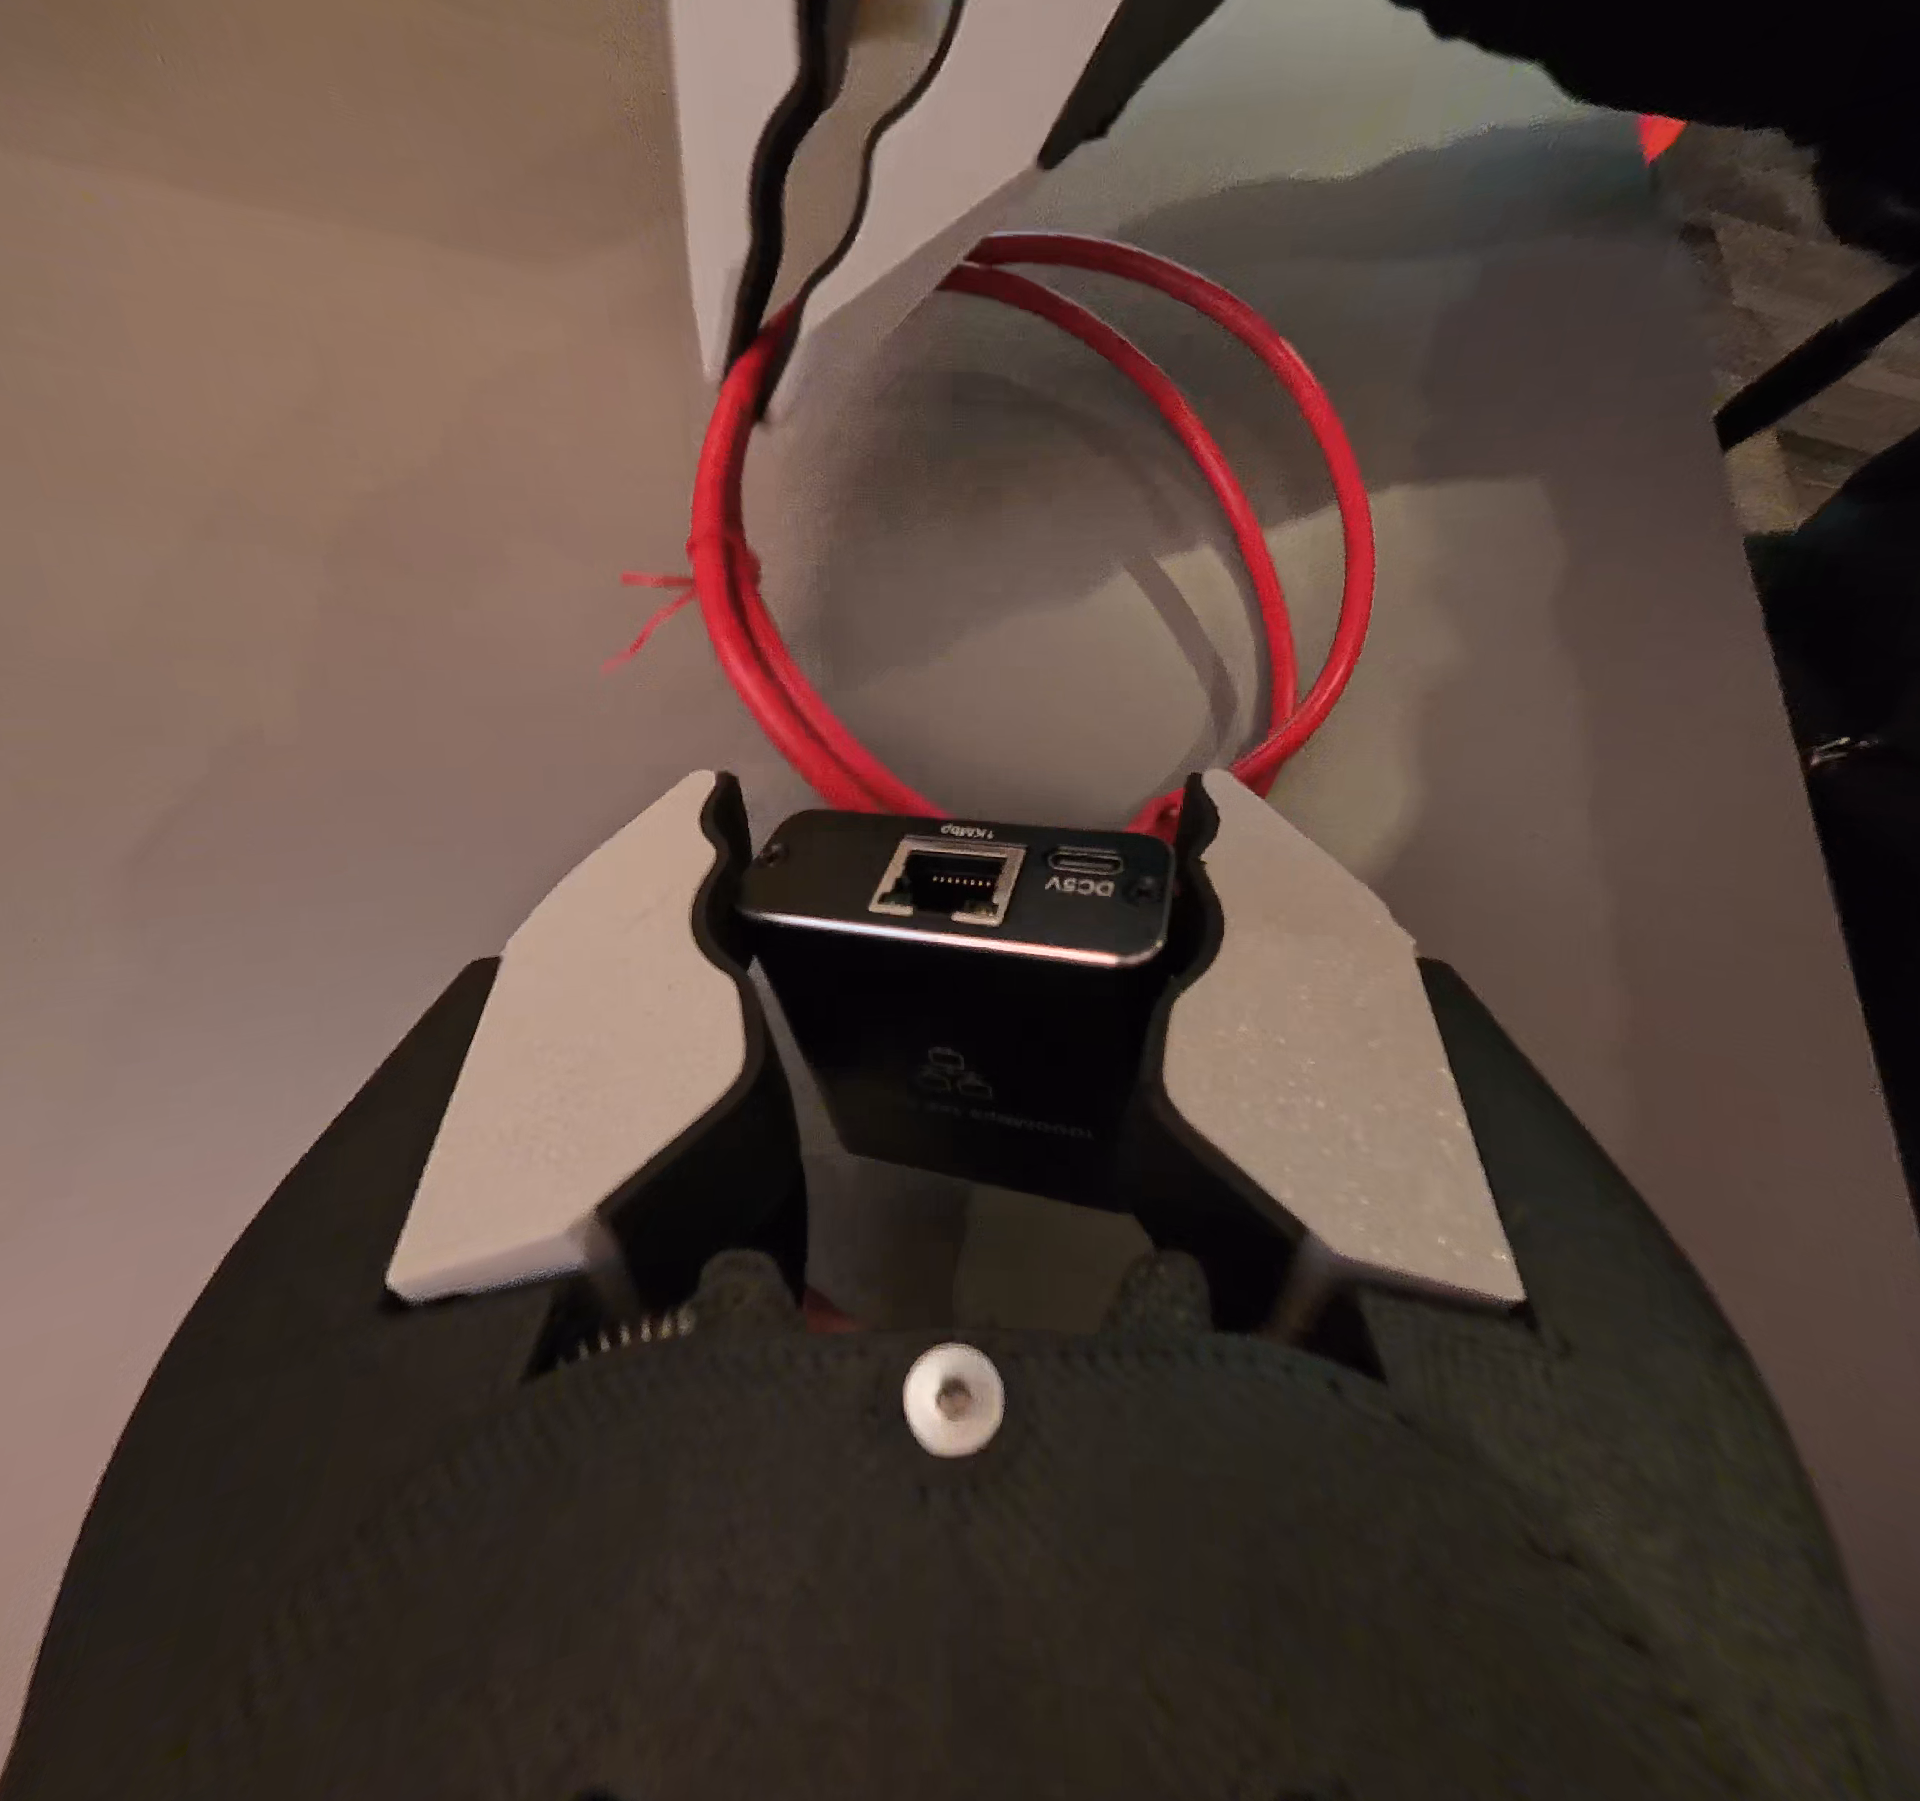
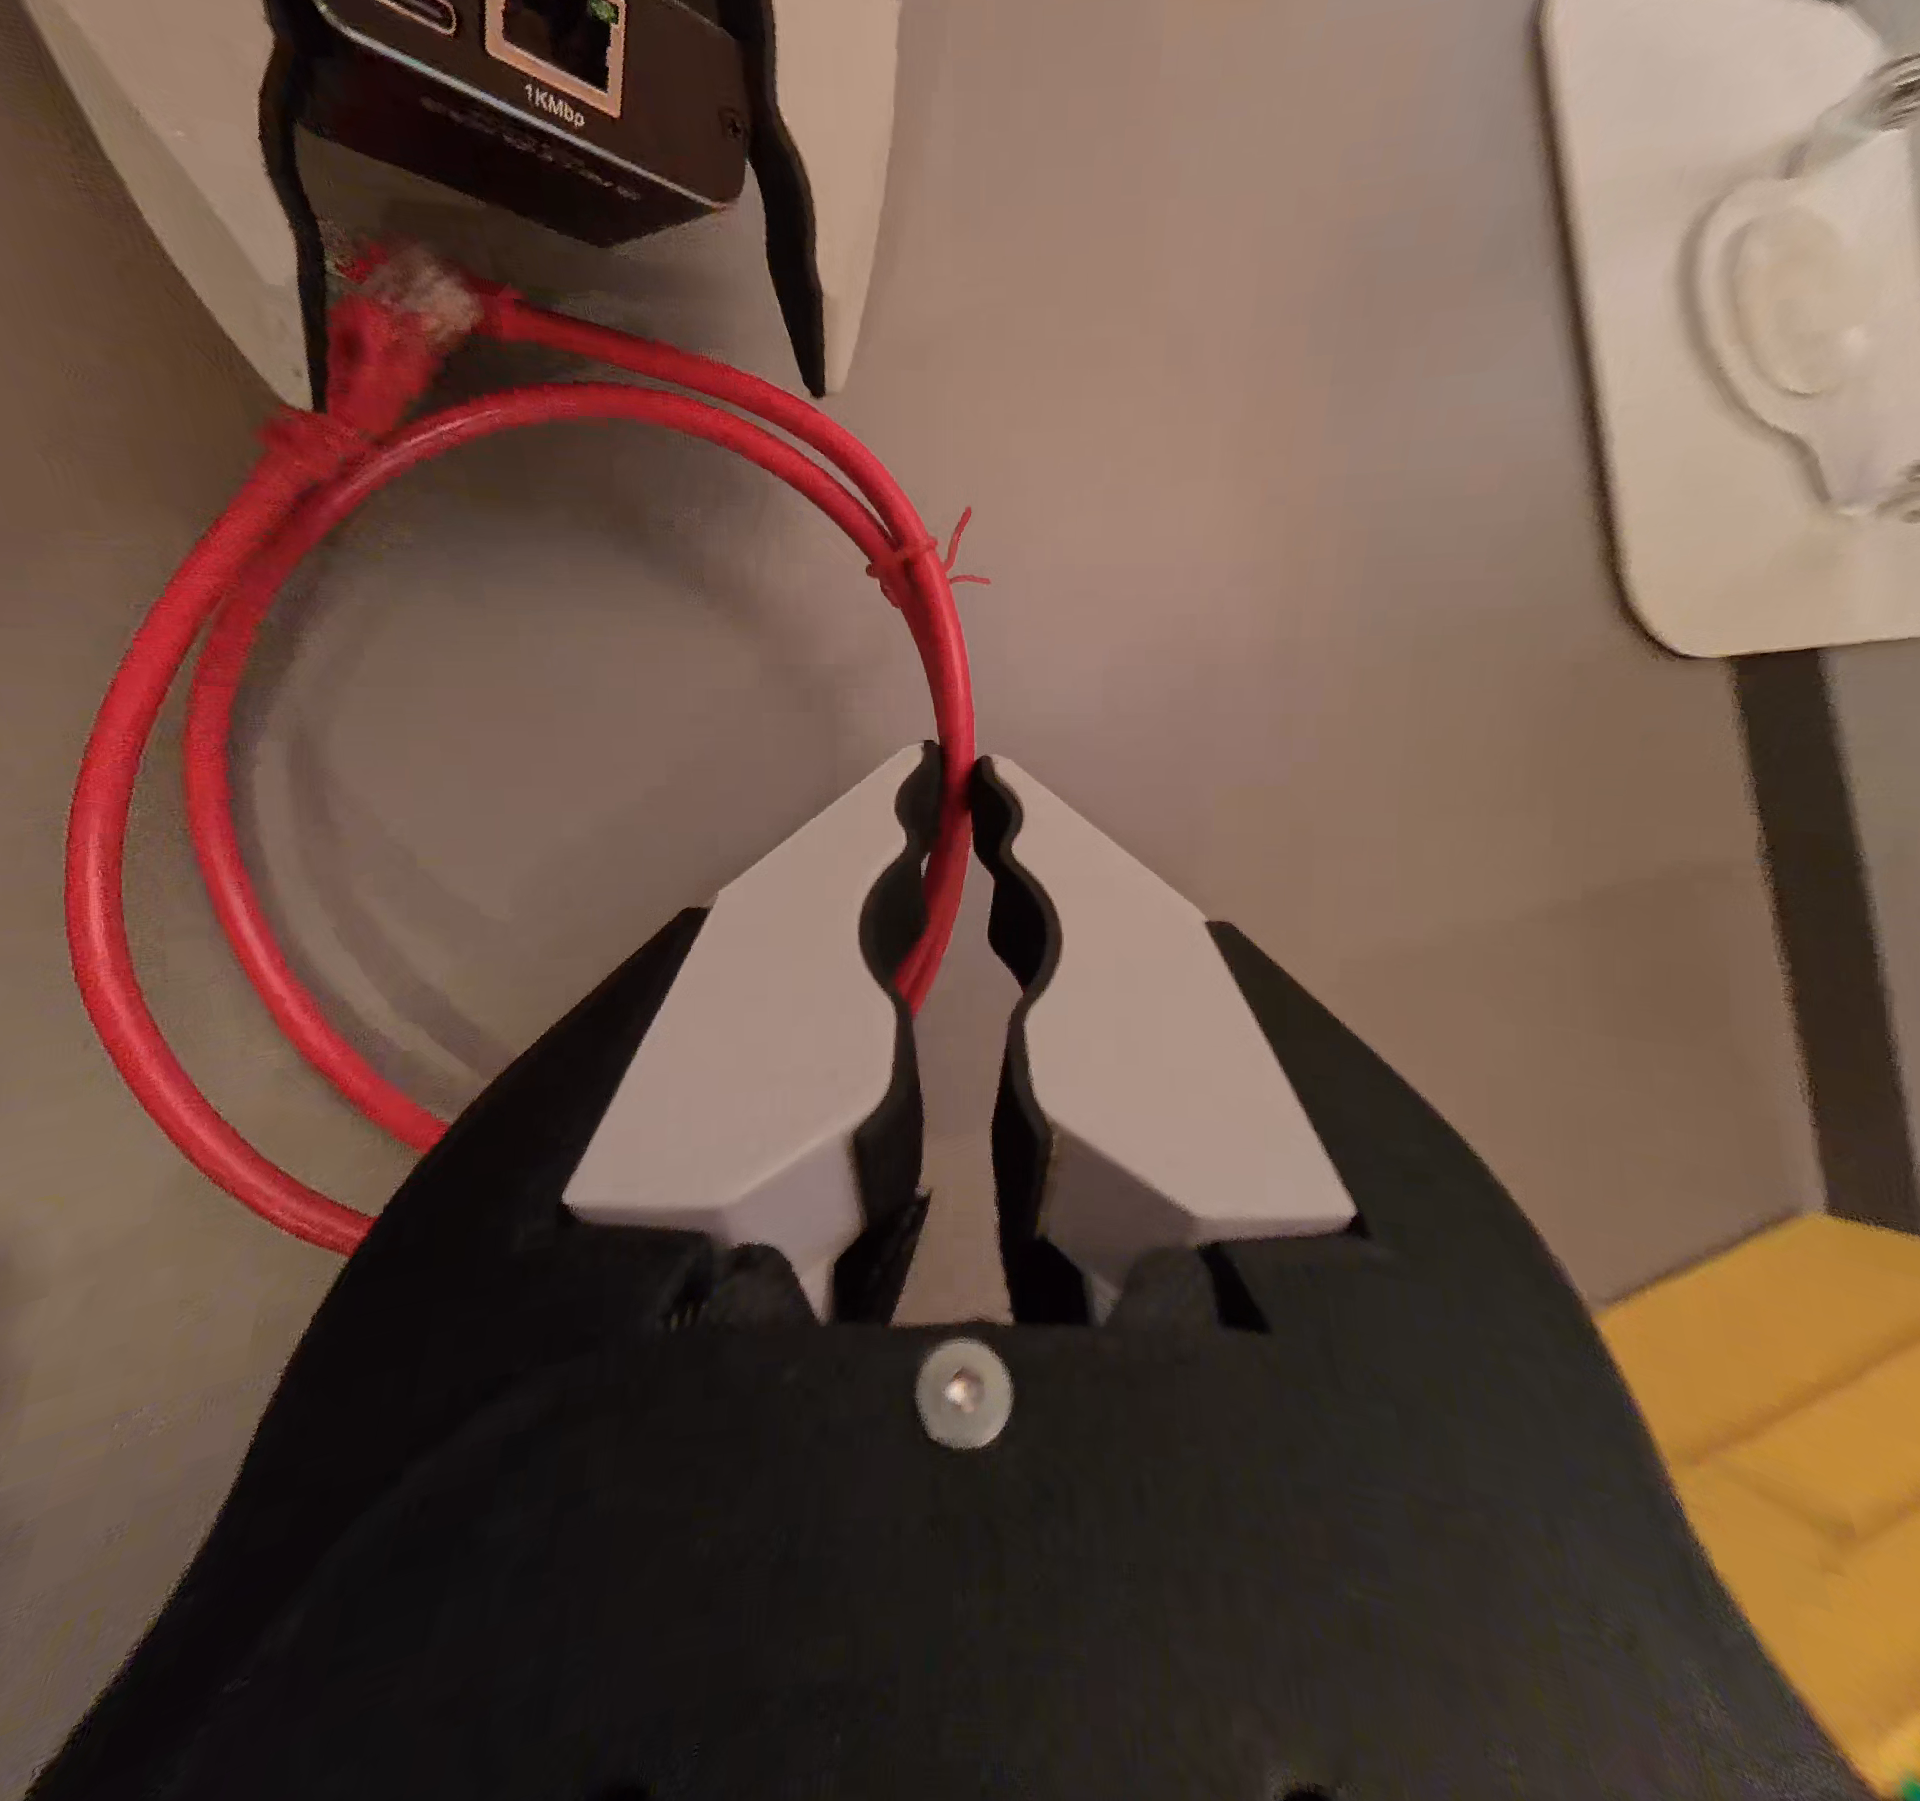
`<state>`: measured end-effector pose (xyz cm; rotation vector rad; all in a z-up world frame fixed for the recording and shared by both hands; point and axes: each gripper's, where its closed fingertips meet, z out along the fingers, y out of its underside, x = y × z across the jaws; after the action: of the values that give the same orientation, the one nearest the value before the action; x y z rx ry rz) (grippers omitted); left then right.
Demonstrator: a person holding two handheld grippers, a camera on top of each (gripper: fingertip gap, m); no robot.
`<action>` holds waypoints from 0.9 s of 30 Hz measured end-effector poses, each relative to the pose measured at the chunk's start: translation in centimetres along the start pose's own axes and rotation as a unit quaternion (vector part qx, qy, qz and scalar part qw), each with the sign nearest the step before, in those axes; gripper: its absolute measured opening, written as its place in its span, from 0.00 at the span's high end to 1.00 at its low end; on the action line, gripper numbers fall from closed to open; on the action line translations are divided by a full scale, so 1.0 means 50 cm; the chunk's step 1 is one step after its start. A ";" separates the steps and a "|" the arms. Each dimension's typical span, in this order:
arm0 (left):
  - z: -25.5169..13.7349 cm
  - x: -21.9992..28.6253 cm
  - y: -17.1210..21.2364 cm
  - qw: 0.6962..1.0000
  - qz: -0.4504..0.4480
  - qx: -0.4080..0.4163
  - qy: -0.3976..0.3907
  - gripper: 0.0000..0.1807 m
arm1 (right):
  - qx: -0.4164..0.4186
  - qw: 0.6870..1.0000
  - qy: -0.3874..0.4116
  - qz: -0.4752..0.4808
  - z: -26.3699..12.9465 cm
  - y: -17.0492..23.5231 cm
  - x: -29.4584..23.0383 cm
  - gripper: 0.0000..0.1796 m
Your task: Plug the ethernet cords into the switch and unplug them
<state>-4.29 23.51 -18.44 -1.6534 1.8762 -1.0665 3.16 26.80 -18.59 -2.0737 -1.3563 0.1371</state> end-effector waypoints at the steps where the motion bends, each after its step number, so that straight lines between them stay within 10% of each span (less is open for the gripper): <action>1: -0.009 -0.003 -0.009 1.000 -0.004 0.014 -0.001 0.57 | 0.005 1.000 0.015 0.000 -0.018 -0.004 0.009 0.98; 9: -0.071 -0.022 -0.073 0.990 -0.049 0.135 0.000 0.57 | 0.038 0.980 0.192 0.026 -0.261 0.020 0.180 0.98; 16: -0.023 -0.025 -0.039 0.997 -0.032 0.064 -0.025 0.57 | 0.040 0.910 0.392 0.129 -0.496 0.189 0.371 0.98; 23: 0.002 -0.015 -0.044 0.998 -0.022 0.051 -0.023 0.57 | -0.066 0.895 0.410 0.164 -0.423 0.388 0.373 0.97; 27: 0.008 -0.018 -0.052 0.998 0.007 0.041 -0.053 0.57 | -0.133 0.882 0.431 0.140 -0.423 0.415 0.348 0.77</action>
<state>-2.13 24.27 -16.86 -1.6166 1.7509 -1.0148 36.25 26.63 -9.35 -2.1163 -0.5394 -0.8065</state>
